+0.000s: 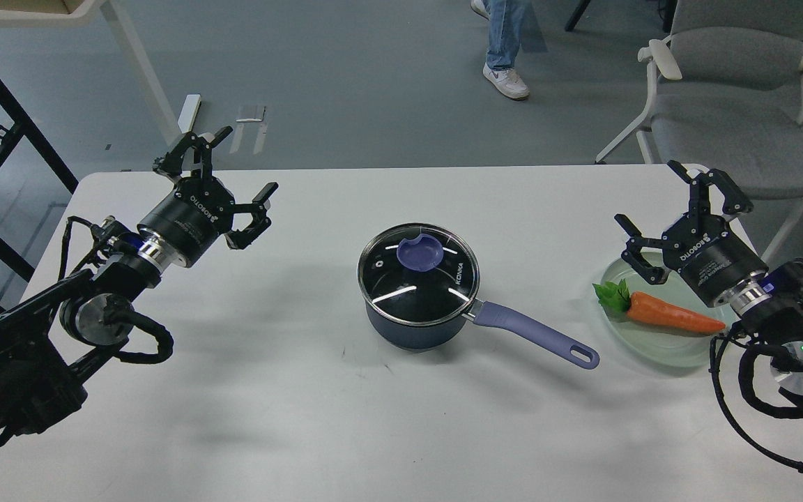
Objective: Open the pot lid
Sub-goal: 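Move the right gripper toward the purple pot handle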
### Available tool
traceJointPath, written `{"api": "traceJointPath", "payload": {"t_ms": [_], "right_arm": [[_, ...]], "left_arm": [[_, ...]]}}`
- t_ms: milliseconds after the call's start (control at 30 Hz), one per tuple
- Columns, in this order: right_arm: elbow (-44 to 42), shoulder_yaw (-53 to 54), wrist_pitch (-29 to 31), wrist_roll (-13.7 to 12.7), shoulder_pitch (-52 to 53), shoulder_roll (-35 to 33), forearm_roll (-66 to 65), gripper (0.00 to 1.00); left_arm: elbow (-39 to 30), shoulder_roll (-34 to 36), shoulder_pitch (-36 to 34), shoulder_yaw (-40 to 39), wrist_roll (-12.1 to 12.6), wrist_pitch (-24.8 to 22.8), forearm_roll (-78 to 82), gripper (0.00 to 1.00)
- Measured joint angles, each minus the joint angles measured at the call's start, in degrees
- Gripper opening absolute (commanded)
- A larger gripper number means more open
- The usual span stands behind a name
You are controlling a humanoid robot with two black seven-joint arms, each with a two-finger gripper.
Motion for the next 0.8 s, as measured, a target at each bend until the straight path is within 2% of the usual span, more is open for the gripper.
{"api": "traceJointPath", "payload": {"t_ms": [300,567,700,800], "right_arm": [[3.85,0.38,-1.95,0.0,-0.13,-1.1,-0.26,1.0],[15.55,2.5,-3.22,0.0,0.63,-13.5,-8.65,0.99],[19.98,3.3,-7.91,0.0,6.13,-19.07,-18.65,1.0],[23.62,1.92,-11.71,0.0,10.6,-22.68,-28.31,1.0]], "left_arm": [[-0.07,1.61,-0.09,-0.15,-0.07,1.76,-0.36,0.99],[-0.07,3.91,-3.37,0.5,-0.25,3.07,0.1,0.99],[-0.07,4.77,-4.94,0.58,-0.4,4.58,0.24,0.99],[-0.07,5.36,-5.65,0.71,-1.9,5.94,0.71,0.99]]}}
